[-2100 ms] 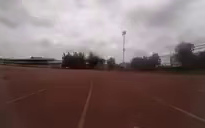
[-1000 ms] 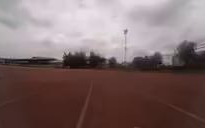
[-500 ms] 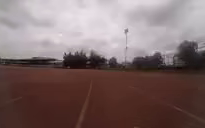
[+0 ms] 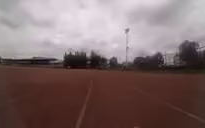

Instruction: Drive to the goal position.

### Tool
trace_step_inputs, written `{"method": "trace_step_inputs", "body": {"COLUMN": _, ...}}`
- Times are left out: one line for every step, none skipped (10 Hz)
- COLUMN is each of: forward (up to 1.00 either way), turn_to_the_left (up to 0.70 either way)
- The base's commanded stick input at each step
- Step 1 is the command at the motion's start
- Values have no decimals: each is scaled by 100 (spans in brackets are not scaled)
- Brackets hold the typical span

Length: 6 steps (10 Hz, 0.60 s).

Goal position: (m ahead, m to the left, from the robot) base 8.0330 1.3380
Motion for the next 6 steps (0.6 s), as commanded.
{"method": "trace_step_inputs", "body": {"forward": 70, "turn_to_the_left": 0}}
{"method": "trace_step_inputs", "body": {"forward": 70, "turn_to_the_left": 0}}
{"method": "trace_step_inputs", "body": {"forward": 70, "turn_to_the_left": 0}}
{"method": "trace_step_inputs", "body": {"forward": 70, "turn_to_the_left": 0}}
{"method": "trace_step_inputs", "body": {"forward": 70, "turn_to_the_left": 0}}
{"method": "trace_step_inputs", "body": {"forward": 70, "turn_to_the_left": 0}}
